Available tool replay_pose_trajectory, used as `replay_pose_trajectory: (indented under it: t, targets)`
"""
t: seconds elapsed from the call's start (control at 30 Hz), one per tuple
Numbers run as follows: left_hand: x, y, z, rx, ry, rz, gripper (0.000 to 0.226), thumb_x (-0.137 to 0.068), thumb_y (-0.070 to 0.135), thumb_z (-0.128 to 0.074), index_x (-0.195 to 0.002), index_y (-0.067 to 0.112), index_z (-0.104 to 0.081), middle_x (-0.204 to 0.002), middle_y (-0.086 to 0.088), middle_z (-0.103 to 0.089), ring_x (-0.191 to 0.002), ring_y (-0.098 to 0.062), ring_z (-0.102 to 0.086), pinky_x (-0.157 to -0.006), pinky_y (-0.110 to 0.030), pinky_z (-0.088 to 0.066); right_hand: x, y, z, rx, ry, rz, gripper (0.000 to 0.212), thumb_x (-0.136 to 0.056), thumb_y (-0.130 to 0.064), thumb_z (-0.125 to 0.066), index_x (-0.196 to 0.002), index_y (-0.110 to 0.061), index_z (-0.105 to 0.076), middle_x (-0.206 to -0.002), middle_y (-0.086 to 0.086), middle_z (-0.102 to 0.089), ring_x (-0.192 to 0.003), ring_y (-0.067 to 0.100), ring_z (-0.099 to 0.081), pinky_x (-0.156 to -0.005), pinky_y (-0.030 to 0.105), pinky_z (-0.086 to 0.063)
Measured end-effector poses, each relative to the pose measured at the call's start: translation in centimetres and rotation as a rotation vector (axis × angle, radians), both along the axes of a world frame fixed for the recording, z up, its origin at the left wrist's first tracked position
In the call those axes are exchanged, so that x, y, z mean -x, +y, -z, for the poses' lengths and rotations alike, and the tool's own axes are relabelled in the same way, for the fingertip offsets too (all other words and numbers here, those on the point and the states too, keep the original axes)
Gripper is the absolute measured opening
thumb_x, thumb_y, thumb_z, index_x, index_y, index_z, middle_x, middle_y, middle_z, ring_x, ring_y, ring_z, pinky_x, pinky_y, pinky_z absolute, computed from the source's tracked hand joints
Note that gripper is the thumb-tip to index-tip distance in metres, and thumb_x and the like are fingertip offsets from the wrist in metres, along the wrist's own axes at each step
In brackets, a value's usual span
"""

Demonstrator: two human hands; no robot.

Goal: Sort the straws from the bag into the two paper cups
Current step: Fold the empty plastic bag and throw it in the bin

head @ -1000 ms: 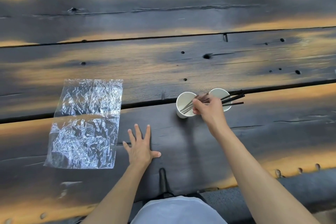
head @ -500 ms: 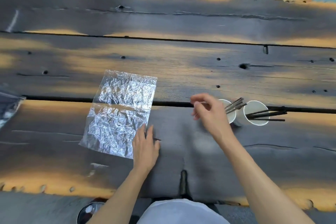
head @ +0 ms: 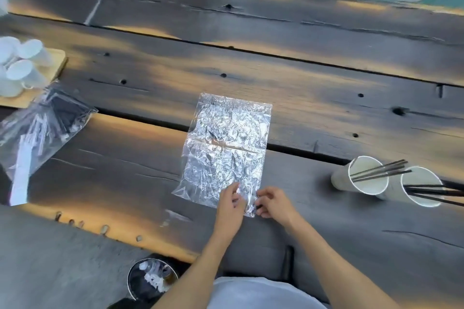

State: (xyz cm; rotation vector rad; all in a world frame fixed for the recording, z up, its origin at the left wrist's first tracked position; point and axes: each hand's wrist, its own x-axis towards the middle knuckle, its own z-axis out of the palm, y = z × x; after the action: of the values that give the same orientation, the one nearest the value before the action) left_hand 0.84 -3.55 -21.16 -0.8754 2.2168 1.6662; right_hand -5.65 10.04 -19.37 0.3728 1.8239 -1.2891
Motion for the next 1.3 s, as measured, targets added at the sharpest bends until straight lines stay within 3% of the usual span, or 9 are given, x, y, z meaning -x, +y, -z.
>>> replay_pose_trajectory:
  t: [0.1, 0.23, 0.37, 0.5, 0.6, 0.87, 1.0, 1.17, 1.3]
  targets:
    - [0.4, -3.9, -0.5, -0.197, -0.044, -0.293, 0.047, -0.094, 0.004, -0.055, -0.138, 0.015, -0.045, -0.118, -0.009, -0.060, -0.094, -0.021, -0.063, -0.083, -0.033, -0.051, -0.2, -1.8, 0.1, 0.132, -0.107, 0.110, 0.024, -0.094, 0.000, -0.045, -0.115, -0.005, -0.055, -0.092, 0.013, -0.068, -0.072, 0.025, -0.066, -0.061, 0.027, -0.057]
    - [0.1, -10.2, 0.3, -0.394, -0.079, -0.657, 0.061, -0.095, 0.001, -0.056, -0.149, 0.016, -0.032, -0.105, -0.021, -0.068, -0.095, -0.035, -0.068, -0.088, -0.040, -0.055, -0.7, -2.7, 0.7, 0.173, -0.179, 0.118, 0.027, -0.095, -0.007, -0.053, -0.122, -0.006, -0.050, -0.097, 0.011, -0.064, -0.080, 0.020, -0.065, -0.074, 0.030, -0.059]
    - [-0.4, -14.7, 0.9, -0.310, -0.105, -0.854, 0.064, -0.096, -0.001, -0.053, -0.151, 0.018, -0.027, -0.092, -0.019, -0.068, -0.076, -0.028, -0.065, -0.077, -0.037, -0.057, -0.4, -2.7, 1.6, 0.074, -0.154, 0.080, 0.027, -0.096, -0.008, -0.049, -0.123, -0.009, -0.049, -0.098, 0.007, -0.065, -0.076, 0.016, -0.065, -0.070, 0.024, -0.056]
    - [-1.3, -16.3, 1.0, 0.279, -0.257, -0.591, 0.040, -0.090, 0.009, -0.059, -0.130, 0.009, -0.054, -0.100, -0.013, -0.065, -0.084, -0.027, -0.061, -0.081, -0.038, -0.049, 0.0, -3.3, 2.1, -0.022, -0.102, 0.027, 0.023, -0.095, -0.003, -0.043, -0.116, -0.009, -0.051, -0.092, 0.007, -0.061, -0.069, 0.016, -0.061, -0.072, 0.029, -0.053]
    - [-1.5, -16.2, 1.2, 0.452, -0.288, -0.352, 0.027, -0.086, 0.014, -0.068, -0.111, 0.013, -0.059, -0.111, -0.014, -0.057, -0.084, -0.025, -0.053, -0.081, -0.035, -0.044, 0.3, -3.2, 2.7, -0.101, -0.025, -0.003, 0.027, -0.096, -0.002, -0.040, -0.121, -0.006, -0.049, -0.091, 0.011, -0.060, -0.068, 0.018, -0.058, -0.068, 0.030, -0.051]
    - [-0.4, -13.9, 1.4, 0.451, -0.343, -0.069, 0.022, -0.081, 0.024, -0.074, -0.092, 0.023, -0.054, -0.081, 0.001, -0.064, -0.090, -0.022, -0.054, -0.068, -0.032, -0.039, 4.7, -0.4, 1.8, -0.244, 0.211, 0.240, 0.022, -0.094, 0.000, -0.045, -0.106, -0.004, -0.062, -0.080, 0.008, -0.063, -0.070, 0.022, -0.060, -0.067, 0.042, -0.055]
    - [0.8, -13.8, 1.1, 0.423, -0.301, -0.134, 0.019, -0.081, 0.026, -0.073, -0.090, 0.023, -0.057, -0.083, 0.000, -0.067, -0.092, -0.025, -0.057, -0.074, -0.035, -0.047, 9.0, 0.6, 0.5, -0.116, 0.110, 0.460, 0.018, -0.095, 0.001, -0.044, -0.098, -0.010, -0.057, -0.082, 0.009, -0.061, -0.059, 0.017, -0.058, -0.051, 0.023, -0.049]
    - [5.9, -15.7, 0.4, 0.398, -0.152, -0.223, 0.026, -0.088, 0.012, -0.066, -0.113, 0.017, -0.062, -0.105, -0.001, -0.068, -0.097, -0.025, -0.065, -0.090, -0.044, -0.054, 12.9, 0.1, 0.0, 0.005, -0.056, 0.440, 0.011, -0.099, -0.006, -0.041, -0.097, -0.010, -0.052, -0.080, 0.014, -0.064, -0.050, 0.017, -0.055, -0.050, 0.027, -0.047]
    - [11.2, -17.2, -0.2, 0.196, -0.110, -0.278, 0.036, -0.092, 0.005, -0.062, -0.126, 0.012, -0.054, -0.116, -0.004, -0.063, -0.066, -0.022, -0.068, -0.073, -0.040, -0.062, 15.3, -1.2, 0.3, 0.024, -0.072, 0.426, 0.011, -0.098, -0.004, -0.044, -0.104, -0.004, -0.054, -0.080, 0.013, -0.064, -0.047, 0.016, -0.056, -0.044, 0.024, -0.049]
